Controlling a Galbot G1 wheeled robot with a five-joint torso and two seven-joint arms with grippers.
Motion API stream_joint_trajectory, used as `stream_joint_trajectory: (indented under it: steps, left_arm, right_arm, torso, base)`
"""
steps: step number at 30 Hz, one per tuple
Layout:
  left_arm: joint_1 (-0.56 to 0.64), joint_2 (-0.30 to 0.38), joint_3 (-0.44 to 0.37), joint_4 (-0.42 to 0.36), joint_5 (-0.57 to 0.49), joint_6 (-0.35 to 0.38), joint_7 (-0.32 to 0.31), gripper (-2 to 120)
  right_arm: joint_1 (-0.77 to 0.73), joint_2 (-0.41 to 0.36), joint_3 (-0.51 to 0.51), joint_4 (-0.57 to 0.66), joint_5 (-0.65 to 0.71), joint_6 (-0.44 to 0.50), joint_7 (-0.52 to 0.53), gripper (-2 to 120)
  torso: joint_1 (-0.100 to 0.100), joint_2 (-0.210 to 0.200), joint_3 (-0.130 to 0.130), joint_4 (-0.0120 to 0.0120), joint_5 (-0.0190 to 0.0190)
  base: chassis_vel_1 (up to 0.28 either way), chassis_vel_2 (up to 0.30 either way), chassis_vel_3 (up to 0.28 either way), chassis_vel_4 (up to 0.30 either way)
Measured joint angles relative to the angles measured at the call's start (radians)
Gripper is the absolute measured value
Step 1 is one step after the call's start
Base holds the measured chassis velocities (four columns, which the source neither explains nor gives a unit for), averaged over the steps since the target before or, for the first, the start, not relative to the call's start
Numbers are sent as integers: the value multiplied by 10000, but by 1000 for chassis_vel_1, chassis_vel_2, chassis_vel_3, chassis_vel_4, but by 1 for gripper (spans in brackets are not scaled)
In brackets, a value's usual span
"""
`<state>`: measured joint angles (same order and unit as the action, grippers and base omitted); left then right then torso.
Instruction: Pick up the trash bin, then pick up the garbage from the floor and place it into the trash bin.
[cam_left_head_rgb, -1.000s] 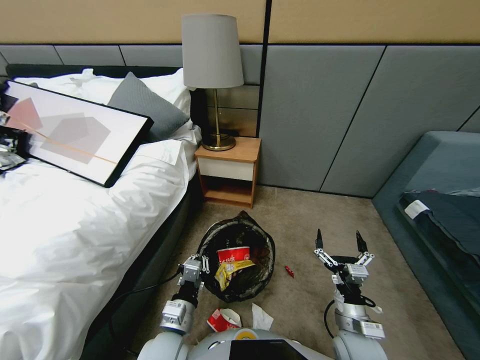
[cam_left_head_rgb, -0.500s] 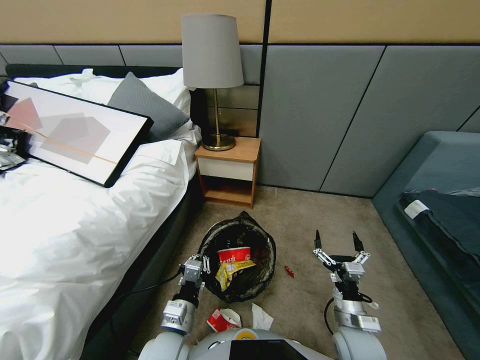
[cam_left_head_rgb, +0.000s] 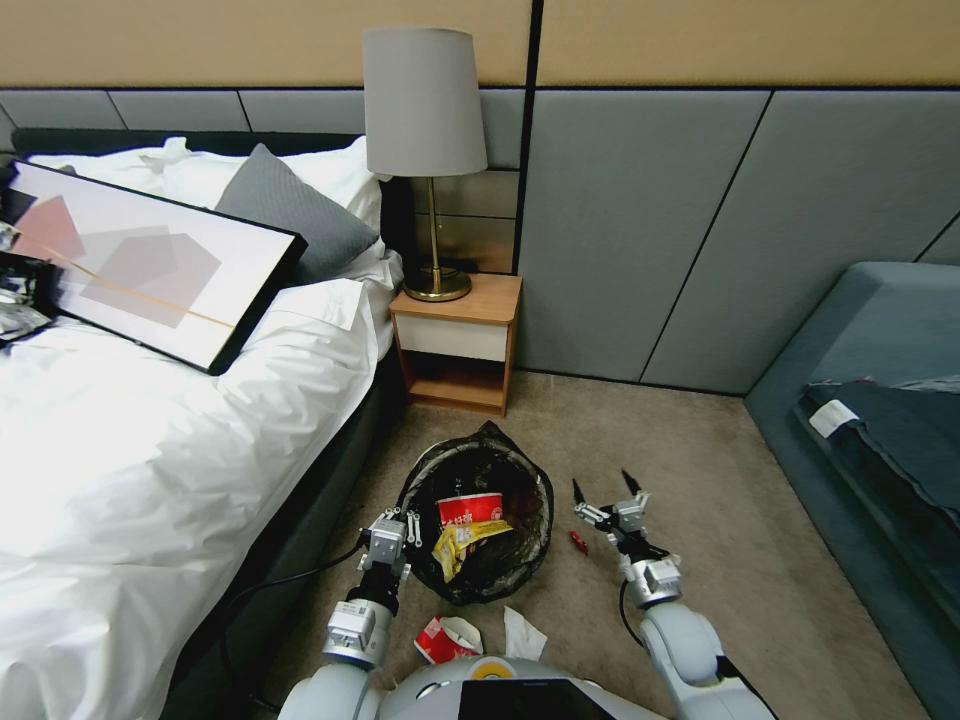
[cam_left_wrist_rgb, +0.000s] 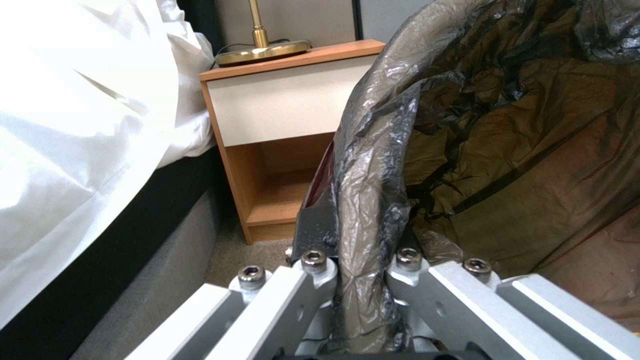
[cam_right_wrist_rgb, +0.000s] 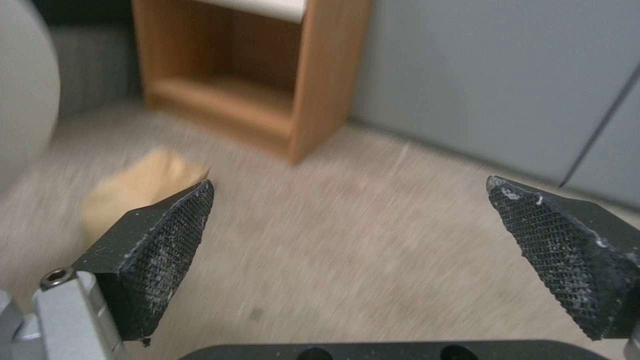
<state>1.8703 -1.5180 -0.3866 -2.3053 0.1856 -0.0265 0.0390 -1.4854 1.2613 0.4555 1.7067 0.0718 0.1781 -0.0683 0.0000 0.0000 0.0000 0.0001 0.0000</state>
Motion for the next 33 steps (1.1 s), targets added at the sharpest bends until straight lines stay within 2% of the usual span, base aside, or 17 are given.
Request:
stream_joint_trajectory:
  steps: [5, 9, 16, 33]
  left_arm:
    - [1, -7, 23, 23, 18, 0, 5, 1]
    - [-4, -5, 22, 32, 22, -6, 7, 1]
    - [-16, 9, 87, 55, 27, -18, 9, 1]
    - [59, 28, 135, 10, 145, -36, 13, 1]
  right_arm:
    - [331, -5, -257, -921, -159, -124, -160, 100]
    - [668, 157, -257, -2138, -337, -114, -386, 100]
    - [883, 233, -65, -3219, -429, 130, -733, 100]
    - [1222, 433, 135, -4585, -532, 517, -1044, 100]
  torso:
    - [0, 0, 0, 0, 0]
    - [0, 0, 0, 0, 2]
    - [0, 1, 0, -1, 0]
    - [0, 0, 0, -1, 0]
  base:
    - [0, 0, 0, 0]
    - [0, 0, 0, 0]
    - [0, 0, 0, 0]
    - [0, 0, 0, 0]
